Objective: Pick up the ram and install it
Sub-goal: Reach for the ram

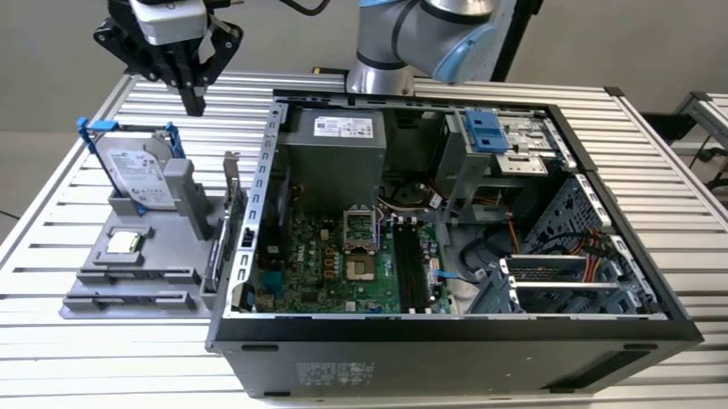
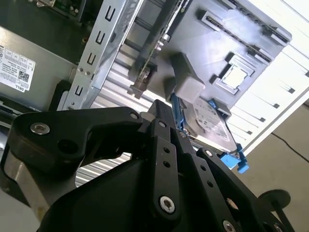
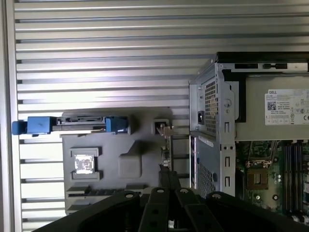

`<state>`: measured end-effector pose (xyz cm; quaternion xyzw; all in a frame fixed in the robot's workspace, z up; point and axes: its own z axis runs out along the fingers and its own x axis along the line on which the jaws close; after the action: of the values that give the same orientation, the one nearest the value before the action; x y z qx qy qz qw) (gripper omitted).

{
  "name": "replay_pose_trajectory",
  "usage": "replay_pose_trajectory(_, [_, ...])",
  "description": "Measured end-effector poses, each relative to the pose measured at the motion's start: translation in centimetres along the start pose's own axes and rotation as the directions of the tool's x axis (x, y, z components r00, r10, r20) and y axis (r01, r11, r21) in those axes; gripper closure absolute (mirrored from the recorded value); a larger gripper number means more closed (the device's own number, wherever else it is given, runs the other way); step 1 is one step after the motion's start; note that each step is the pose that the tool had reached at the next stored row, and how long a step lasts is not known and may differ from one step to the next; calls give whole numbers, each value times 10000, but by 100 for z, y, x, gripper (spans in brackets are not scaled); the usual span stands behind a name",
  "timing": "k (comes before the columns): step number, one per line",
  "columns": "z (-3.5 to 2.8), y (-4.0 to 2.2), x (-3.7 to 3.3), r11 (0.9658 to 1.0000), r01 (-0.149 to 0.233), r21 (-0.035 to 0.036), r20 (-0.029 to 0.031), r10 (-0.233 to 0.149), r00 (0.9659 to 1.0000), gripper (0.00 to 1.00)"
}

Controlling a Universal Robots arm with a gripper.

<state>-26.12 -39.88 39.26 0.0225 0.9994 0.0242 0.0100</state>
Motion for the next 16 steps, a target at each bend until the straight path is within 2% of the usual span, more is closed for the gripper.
replay_pose_trajectory(16, [-3,-6,124,10000,22,0,-1,-22,10000,100])
